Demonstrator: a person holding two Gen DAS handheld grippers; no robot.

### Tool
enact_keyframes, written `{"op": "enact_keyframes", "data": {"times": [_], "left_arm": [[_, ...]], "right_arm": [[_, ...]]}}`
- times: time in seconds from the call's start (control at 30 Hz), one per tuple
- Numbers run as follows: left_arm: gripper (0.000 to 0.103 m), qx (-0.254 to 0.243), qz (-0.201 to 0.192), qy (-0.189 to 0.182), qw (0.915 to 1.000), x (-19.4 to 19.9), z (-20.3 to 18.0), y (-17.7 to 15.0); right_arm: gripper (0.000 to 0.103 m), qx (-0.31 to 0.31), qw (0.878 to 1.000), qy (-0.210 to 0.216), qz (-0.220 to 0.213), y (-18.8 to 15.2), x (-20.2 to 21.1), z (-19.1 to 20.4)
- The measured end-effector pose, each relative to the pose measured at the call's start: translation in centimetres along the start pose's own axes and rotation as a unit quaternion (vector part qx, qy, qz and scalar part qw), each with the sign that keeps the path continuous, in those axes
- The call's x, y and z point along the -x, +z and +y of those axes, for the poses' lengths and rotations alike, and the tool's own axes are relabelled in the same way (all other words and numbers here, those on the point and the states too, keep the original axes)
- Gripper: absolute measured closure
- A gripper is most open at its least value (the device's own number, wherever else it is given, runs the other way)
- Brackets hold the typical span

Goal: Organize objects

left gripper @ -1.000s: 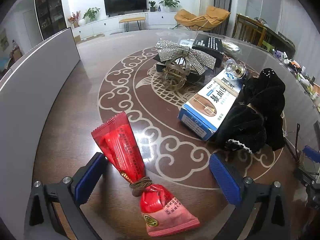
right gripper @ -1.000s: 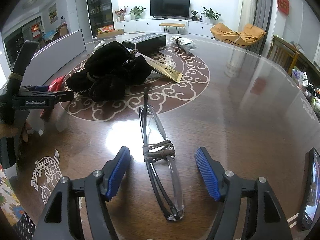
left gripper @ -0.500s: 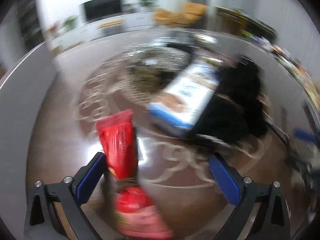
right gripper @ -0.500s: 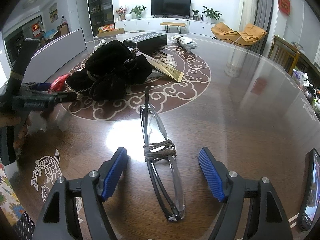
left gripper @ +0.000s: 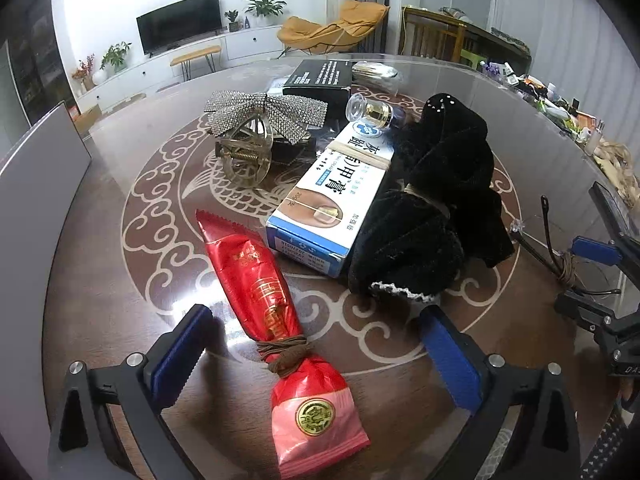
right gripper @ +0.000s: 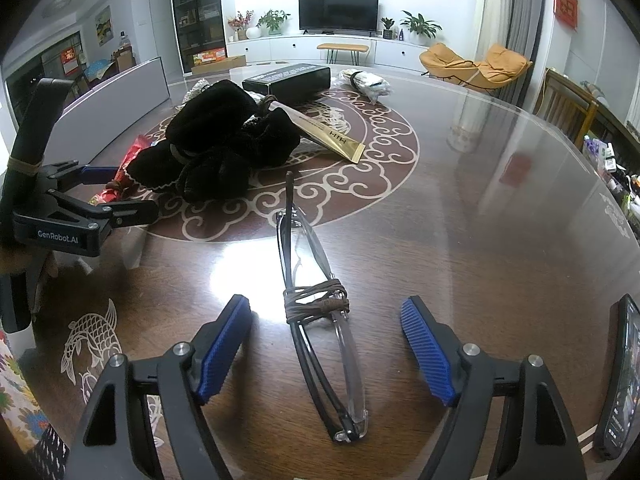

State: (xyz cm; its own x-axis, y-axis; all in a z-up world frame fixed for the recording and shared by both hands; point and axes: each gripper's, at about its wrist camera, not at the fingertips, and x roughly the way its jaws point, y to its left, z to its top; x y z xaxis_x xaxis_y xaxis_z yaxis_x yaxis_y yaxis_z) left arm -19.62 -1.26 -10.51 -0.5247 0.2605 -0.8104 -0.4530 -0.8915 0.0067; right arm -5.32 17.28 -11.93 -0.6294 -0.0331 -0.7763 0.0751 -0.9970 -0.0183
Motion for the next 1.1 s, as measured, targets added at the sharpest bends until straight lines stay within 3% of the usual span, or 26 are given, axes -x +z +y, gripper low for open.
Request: {"op": "enact_keyframes", "data": {"times": [1.1], "left_arm": [[0.0,-0.001,0.0,-0.001,1.0,-0.04,0.04,0.0]], "right_arm": [[0.023,0.0,1.0,0.0,0.001,0.03,-0.04,-0.05]]}}
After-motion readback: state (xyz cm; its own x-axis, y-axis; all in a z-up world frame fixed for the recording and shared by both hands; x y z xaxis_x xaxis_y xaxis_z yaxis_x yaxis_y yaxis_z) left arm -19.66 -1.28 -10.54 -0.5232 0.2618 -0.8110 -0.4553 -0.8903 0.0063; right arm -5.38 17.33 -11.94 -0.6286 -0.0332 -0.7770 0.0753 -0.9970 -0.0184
